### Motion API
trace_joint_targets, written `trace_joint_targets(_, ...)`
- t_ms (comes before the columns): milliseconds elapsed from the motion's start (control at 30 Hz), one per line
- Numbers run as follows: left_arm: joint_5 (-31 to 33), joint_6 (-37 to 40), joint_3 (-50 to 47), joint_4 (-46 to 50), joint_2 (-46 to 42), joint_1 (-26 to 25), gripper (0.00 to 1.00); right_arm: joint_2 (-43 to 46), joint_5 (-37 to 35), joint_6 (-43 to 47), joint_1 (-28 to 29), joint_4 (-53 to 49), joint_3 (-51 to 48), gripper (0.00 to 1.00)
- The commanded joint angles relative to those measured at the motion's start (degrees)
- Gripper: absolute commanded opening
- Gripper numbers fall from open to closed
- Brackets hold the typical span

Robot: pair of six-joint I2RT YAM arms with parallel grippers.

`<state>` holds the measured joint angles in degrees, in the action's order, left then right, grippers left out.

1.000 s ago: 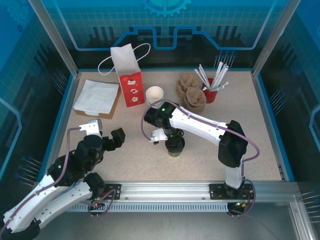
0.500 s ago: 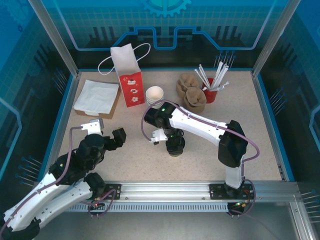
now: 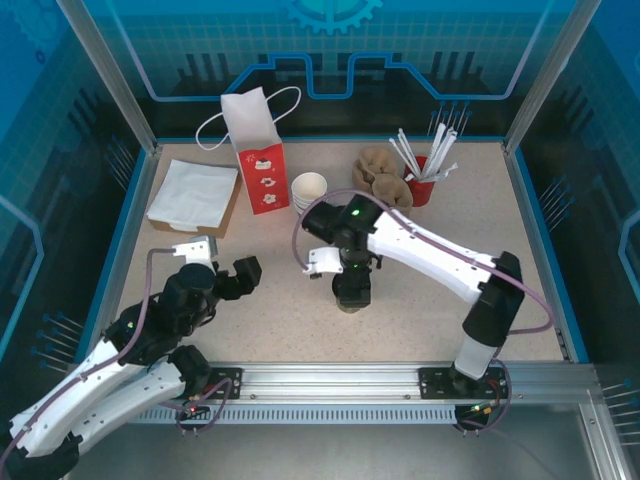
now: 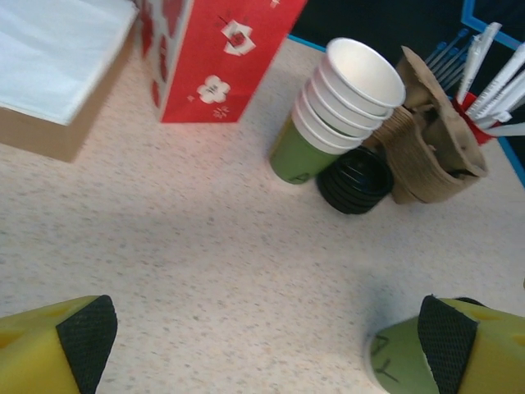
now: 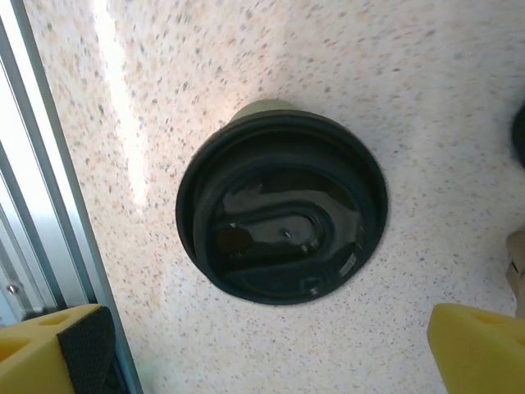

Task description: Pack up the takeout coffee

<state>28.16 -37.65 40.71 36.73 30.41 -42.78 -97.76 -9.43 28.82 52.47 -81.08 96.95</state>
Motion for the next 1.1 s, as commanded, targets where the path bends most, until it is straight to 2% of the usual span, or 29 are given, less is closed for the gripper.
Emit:
trace_joint_targets(0,-8.6,-2.7,-1.6,-6.2,3.2,0.2,0.97,6.2,4.8,-5.2,-5.1,3.6,-1.1,1.00)
trace_joint_targets(133,-18.2,-6.6,-2.0,-13.6,9.3,0.2,0.96,11.1,9.9,-11.8,-11.5,8.9,-5.9,0.96)
trace_joint_targets(233,-24.5,-8.6,-0.8,-17.1,15.3,0.2,0.95,13.6,14.4,-20.0,-17.0,12.5,-10.1,0.93)
trace_joint_targets(300,-28.5,-9.4,0.2,-19.1,19.7,0.2,0.94,14.3,20.0,-25.0,-20.9,14.2,-13.0,0.86)
trace_joint_targets(433,-35.3,-11.5,2.1,-21.7,27.6,0.2,0.91,14.7,27.8,-34.4,-25.2,16.9,-18.3,0.82)
trace_joint_targets(667,-39.2,-14.8,2.2,-26.4,34.5,0.0,0.87,13.8,31.4,-39.7,-25.6,19.4,-24.3,0.76)
trace_joint_targets(1067,-43.5,-14.3,4.4,-26.7,40.5,-0.2,0.87,10.4,32.5,-40.3,-25.1,20.3,-26.4,0.72)
